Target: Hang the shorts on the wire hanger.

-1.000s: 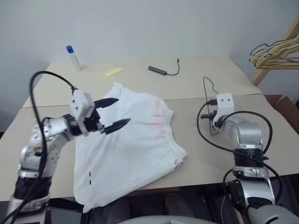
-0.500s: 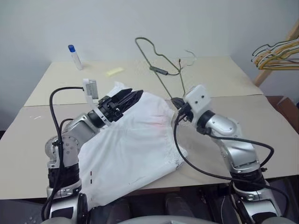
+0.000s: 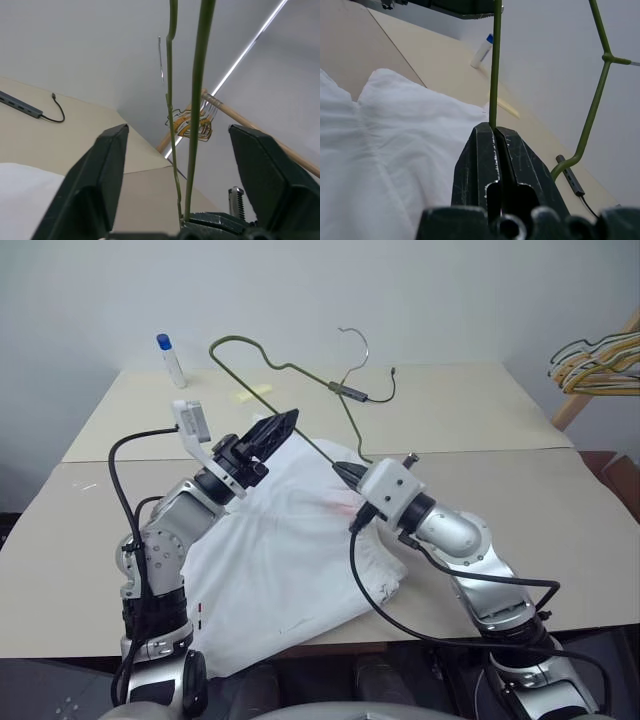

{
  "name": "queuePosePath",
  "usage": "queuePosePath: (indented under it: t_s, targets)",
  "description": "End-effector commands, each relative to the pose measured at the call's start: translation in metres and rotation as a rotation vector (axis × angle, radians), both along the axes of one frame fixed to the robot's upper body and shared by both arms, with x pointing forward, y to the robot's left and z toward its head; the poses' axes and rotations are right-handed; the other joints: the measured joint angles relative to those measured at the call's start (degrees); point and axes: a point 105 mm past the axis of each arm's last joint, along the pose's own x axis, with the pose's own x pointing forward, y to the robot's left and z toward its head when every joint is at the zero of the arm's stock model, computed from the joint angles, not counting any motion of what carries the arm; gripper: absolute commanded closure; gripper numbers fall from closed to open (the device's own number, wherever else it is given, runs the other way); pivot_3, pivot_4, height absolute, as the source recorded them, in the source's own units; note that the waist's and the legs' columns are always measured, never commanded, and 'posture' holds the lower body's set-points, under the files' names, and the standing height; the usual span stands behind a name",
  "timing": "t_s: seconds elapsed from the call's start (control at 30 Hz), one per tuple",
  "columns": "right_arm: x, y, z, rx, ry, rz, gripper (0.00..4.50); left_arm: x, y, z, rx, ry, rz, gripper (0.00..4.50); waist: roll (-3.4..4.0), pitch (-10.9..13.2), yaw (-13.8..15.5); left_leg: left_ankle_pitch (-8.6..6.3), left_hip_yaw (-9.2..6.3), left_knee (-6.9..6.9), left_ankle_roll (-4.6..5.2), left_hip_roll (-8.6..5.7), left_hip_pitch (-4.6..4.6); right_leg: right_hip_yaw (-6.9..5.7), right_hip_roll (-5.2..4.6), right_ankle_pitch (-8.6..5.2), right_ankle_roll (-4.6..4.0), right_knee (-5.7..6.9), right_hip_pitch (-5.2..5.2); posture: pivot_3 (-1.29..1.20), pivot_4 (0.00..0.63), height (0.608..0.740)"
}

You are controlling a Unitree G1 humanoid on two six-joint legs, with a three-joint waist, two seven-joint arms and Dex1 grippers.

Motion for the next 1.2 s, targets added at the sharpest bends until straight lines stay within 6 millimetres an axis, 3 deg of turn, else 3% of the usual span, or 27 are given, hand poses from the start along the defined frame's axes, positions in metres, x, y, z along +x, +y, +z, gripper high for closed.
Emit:
queuePosePath:
  t_s: [0.03,0.23,0.37,0.47,0.63,0.73,0.77,0.9,1.03,1.2]
  targets:
    - [-0.001,0.000,0.011,0.012,-0.068,-0.010,4.50,0.002,0.006,0.017,-0.057,-0.046,0.022,2.54,0.00,0.0,0.0,0.00,0.00,0.00,0.00,0.00,0.00,0.00,0.00,0.00,0.00,0.00,0.00,-0.06,0.000,0.740]
    - [0.001,0.000,0.010,-0.013,-0.122,-0.030,4.50,0.002,-0.001,0.011,-0.025,-0.034,0.008,4.45,-0.01,0.0,0.0,0.00,0.00,0.00,0.00,-0.01,-0.01,0.00,0.00,0.00,0.00,-0.01,0.00,-0.06,0.000,0.740]
    - [0.001,0.001,0.008,-0.049,-0.162,-0.025,4.50,-0.004,-0.004,0.013,-0.039,-0.066,-0.016,4.49,-0.01,0.0,-0.1,0.00,0.00,0.00,0.00,-0.01,0.00,0.00,0.00,0.00,0.00,0.00,0.00,-0.06,0.000,0.740]
    - [0.001,0.002,0.007,-0.067,-0.172,-0.009,3.74,-0.007,-0.003,0.020,-0.054,-0.113,-0.003,4.50,-0.01,0.0,-0.1,0.00,0.00,0.00,0.00,-0.01,0.00,0.00,0.01,0.00,-0.01,-0.01,0.00,-0.06,0.000,0.740]
    - [0.001,0.001,0.012,-0.075,-0.217,-0.008,1.98,-0.004,0.004,0.024,-0.065,-0.149,0.025,4.50,-0.02,0.0,-0.1,0.00,0.00,0.01,0.00,-0.01,0.00,0.00,0.00,0.00,-0.01,-0.01,0.02,-0.07,0.000,0.740]
    - [-0.003,-0.005,0.021,0.022,-0.164,0.021,0.98,-0.007,0.011,0.026,0.004,-0.187,0.019,4.50,-0.01,0.0,-0.2,0.00,0.00,0.01,0.00,-0.01,0.01,0.00,0.02,0.00,-0.01,-0.01,0.01,-0.07,0.000,0.740]
    - [-0.006,-0.009,0.028,0.090,-0.124,0.049,0.73,-0.008,0.014,0.027,0.024,-0.201,0.011,4.50,-0.02,0.0,-0.2,0.00,0.00,0.01,0.00,0.00,0.01,0.00,0.03,0.00,-0.01,-0.01,0.01,-0.06,0.000,0.740]
    - [-0.016,-0.028,0.039,0.274,0.157,0.206,0.73,-0.017,0.029,0.035,0.113,-0.306,-0.052,4.50,-0.03,0.0,-0.2,0.00,-0.02,0.01,0.00,0.00,-0.02,-0.03,0.01,0.00,-0.01,-0.03,0.03,-0.06,0.000,0.740]
    - [-0.021,-0.054,0.032,0.325,0.526,0.348,0.73,-0.038,0.040,0.052,0.119,-0.438,-0.206,4.50,-0.02,0.0,-0.1,0.00,-0.03,0.05,0.00,0.01,0.02,-0.09,0.00,0.00,-0.01,-0.05,0.11,-0.06,0.000,0.740]
    - [-0.037,-0.080,0.018,0.384,0.971,0.555,0.73,-0.046,0.054,0.067,0.085,-0.478,-0.335,4.50,-0.03,0.0,-0.1,-0.01,-0.01,0.04,0.03,0.03,0.04,-0.12,0.04,-0.02,-0.02,-0.07,0.13,-0.06,0.000,0.740]
